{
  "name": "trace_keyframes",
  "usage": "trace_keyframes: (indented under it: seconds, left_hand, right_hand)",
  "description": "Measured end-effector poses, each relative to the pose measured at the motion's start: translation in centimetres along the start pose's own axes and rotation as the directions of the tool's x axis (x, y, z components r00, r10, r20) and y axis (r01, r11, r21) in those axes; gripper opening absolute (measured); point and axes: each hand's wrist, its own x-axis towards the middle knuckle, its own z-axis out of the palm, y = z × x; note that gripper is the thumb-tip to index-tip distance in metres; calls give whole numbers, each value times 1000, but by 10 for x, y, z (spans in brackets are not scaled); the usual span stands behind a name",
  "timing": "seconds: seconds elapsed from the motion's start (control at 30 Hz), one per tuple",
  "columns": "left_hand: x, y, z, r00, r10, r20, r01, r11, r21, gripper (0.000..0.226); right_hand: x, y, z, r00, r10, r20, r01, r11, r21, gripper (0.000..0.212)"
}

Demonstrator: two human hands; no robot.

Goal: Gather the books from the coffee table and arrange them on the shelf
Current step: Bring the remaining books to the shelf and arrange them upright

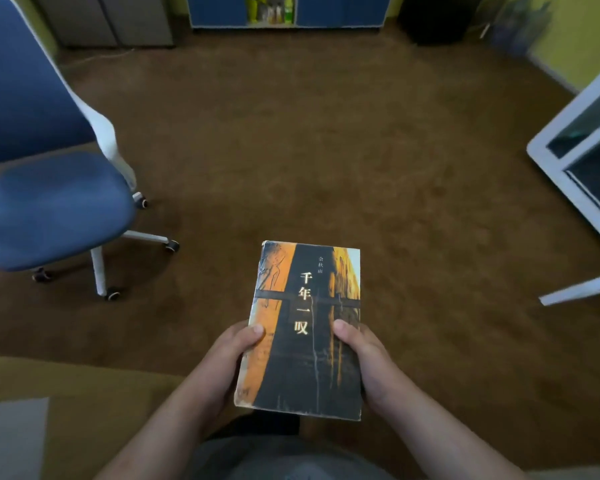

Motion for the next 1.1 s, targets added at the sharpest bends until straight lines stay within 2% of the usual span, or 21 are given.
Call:
trace_keyframes:
  seconds: [0.2,0.3,0.4,0.5,0.6,0.7,0.8,0.83,0.9,0.93,0.97,1.03,1.1]
  left_hand:
    - [35,59,-37,994,39,-101,-48,995,-82,78]
    - [50,81,-55,981,57,-188,-80,990,-120,76]
    - [67,101,-71,959,74,-273,-131,972,-194,73]
    - [88,123,-88,930,79,-359,-185,945,-271,76]
    - [109,147,-105,903,83,-422,-249,902,-354,90]
    - [129,174,-126,886,92,-455,-276,893,-357,96]
    - [146,200,-146,863,84,-497,-281,899,-337,126]
    - [149,198,-153,860,126,-494,-325,882,-341,113]
    - [159,210,-163,831,56,-553,-318,864,-390,33]
    - [166,216,-168,794,-28,-607,-281,869,-407,14]
    - [167,220,-172,767,-82,-636,-281,849,-448,10]
    - [162,224,-179,706,-113,-699,-350,803,-483,19]
    - [151,224,-186,686,-111,-719,-422,744,-518,16]
  right_hand:
    - [84,-57,45,995,51,82,-44,996,-81,68]
    - [128,-83,67,987,92,129,-74,988,-134,63]
    - [174,-110,91,963,135,233,-87,975,-205,77]
    - [225,-135,118,927,177,331,-76,952,-296,81]
    - [274,-163,148,884,216,414,-57,929,-364,80]
    - [317,-191,180,843,258,472,-46,909,-415,78]
    - [353,-213,210,793,306,527,-26,881,-472,70]
    - [363,-218,220,776,331,538,-27,869,-495,67]
    - [381,-226,240,733,379,565,-13,838,-545,68]
    - [388,-229,250,705,403,583,-2,824,-567,70]
    - [393,-231,262,681,427,595,5,809,-587,71]
    - [403,-231,286,639,469,610,27,778,-627,78]
    - [409,-227,313,594,513,620,57,742,-668,80]
